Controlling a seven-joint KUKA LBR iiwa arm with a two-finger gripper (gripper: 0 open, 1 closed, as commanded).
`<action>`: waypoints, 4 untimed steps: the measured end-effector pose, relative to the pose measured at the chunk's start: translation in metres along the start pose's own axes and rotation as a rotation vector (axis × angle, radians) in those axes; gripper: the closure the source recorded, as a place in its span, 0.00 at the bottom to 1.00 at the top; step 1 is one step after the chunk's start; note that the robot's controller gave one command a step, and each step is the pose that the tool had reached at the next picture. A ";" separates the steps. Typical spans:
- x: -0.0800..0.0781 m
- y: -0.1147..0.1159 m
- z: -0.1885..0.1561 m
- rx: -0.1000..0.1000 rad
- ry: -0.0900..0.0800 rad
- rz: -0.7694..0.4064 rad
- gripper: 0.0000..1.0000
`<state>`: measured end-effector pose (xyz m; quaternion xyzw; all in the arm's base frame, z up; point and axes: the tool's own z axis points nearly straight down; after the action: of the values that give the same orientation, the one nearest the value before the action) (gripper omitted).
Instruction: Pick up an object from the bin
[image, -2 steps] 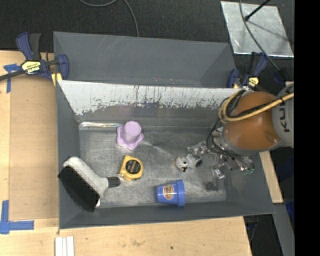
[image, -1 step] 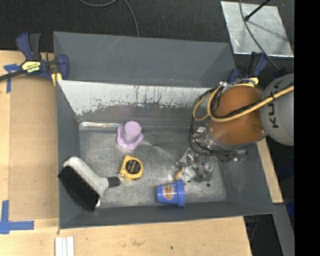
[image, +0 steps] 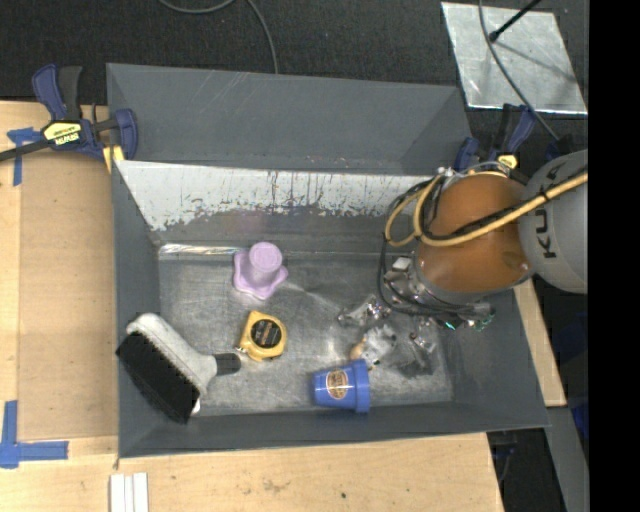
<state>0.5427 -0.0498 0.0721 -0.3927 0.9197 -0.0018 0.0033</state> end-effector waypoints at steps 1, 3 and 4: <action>0.000 0.000 0.000 0.000 0.000 0.000 0.00; -0.019 0.009 -0.005 0.001 -0.003 -0.563 1.00; 0.015 0.006 -0.004 0.006 -0.012 -0.730 1.00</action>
Offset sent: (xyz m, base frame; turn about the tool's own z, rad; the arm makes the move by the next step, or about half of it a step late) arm 0.0033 0.0199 0.0009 -0.5651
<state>0.5282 -0.0566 0.0761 -0.6950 0.7190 -0.0033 0.0091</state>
